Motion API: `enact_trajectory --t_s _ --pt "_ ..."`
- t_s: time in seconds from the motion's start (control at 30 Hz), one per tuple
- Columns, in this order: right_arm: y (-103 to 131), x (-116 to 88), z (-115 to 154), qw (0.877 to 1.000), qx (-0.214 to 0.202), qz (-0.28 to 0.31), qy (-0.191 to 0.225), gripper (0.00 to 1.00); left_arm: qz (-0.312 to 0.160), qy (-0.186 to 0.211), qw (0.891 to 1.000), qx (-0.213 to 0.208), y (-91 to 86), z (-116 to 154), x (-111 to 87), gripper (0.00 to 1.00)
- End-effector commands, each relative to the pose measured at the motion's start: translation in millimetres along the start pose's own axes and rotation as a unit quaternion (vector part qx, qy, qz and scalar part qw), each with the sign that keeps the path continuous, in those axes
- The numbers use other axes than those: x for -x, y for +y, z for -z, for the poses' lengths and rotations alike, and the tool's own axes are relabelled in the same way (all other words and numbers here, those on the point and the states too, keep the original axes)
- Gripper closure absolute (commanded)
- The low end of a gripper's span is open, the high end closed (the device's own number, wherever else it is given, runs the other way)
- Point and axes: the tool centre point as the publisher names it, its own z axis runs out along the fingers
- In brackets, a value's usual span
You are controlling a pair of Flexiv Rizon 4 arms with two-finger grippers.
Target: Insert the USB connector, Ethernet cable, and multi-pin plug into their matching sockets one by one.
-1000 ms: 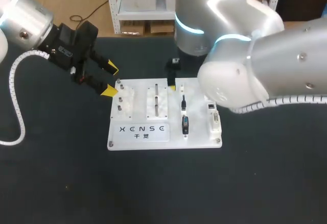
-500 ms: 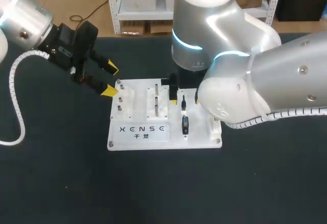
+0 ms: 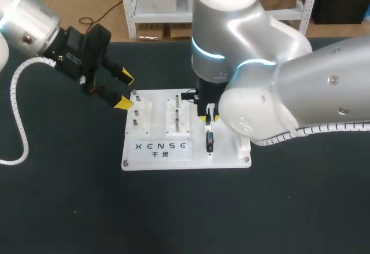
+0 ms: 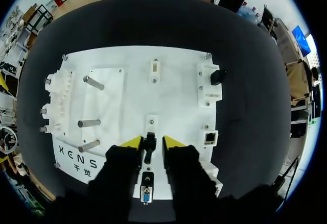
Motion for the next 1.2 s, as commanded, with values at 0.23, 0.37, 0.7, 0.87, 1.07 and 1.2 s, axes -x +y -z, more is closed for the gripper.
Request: enact_trajectory --t_s 0.23,0.37,0.7,0.87,1.07,1.2 --pt "0 4 8 1.000 0.009 0.004 -0.006 1.00 -0.001 -0.001 1.000 0.001 -0.7 0 -0.8 0.00" --pt "-6 7 20 1.000 0.011 0.002 -0.014 1.00 -0.001 -0.001 1.000 0.001 -0.7 0 -0.8 0.00" --pt "-41 5 38 1.000 0.010 -0.016 -0.024 1.00 -0.001 -0.001 1.000 0.001 -0.7 0 -0.8 0.00" --pt "-59 0 34 0.999 -0.004 -0.031 -0.022 1.00 -0.001 -0.001 1.000 0.001 -0.7 0 -0.8 0.00" --pt "-72 -4 30 0.999 -0.013 -0.040 -0.018 1.00 -0.001 -0.001 1.000 0.001 -0.7 0 -0.8 0.00" --pt "-76 -4 26 0.999 -0.016 -0.041 -0.017 1.00 -0.001 -0.001 1.000 0.001 -0.7 0 -0.8 0.00"
